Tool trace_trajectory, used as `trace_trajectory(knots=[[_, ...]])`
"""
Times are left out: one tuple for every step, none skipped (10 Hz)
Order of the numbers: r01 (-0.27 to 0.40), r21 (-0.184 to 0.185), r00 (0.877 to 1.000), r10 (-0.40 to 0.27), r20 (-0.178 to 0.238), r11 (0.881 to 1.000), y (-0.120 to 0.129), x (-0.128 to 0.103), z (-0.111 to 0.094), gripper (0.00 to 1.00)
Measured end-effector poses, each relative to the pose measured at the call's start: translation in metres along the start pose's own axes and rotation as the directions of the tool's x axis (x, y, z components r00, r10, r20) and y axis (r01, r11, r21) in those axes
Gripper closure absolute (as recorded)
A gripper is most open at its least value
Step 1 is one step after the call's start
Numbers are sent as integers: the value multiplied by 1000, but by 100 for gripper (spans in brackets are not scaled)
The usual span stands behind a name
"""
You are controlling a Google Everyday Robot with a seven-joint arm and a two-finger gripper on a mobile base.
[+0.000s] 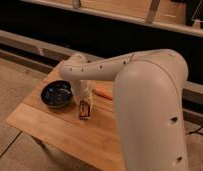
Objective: Place the eraser on the white sponge
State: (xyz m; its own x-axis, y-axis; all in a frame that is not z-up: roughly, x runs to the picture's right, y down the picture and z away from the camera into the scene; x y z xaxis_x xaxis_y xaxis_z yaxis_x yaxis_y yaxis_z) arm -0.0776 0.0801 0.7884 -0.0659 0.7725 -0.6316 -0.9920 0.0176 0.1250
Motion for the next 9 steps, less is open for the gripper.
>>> trace_trajectory(knots=[[-7,4,1000,7,-2,1000,-2,-3,1,100],[-17,8,1000,17,-4,1000,-4,-7,1,100],[-24,10,1000,24,-6,1000,-6,-10,1,100],[-28,12,1000,28,-9,1000,-7,-12,2,100],[-31,9,999,31,-16,999,-6,-12,5,100],[-33,6,999,33,-20,999,-5,-13,7,100],[-35,2,999,35,-24,999,-4,-13,9,100],[-35,-8,999,35,-25,999,-1,-12,10,100],[-35,-13,999,34,-31,999,0,-11,13,100]])
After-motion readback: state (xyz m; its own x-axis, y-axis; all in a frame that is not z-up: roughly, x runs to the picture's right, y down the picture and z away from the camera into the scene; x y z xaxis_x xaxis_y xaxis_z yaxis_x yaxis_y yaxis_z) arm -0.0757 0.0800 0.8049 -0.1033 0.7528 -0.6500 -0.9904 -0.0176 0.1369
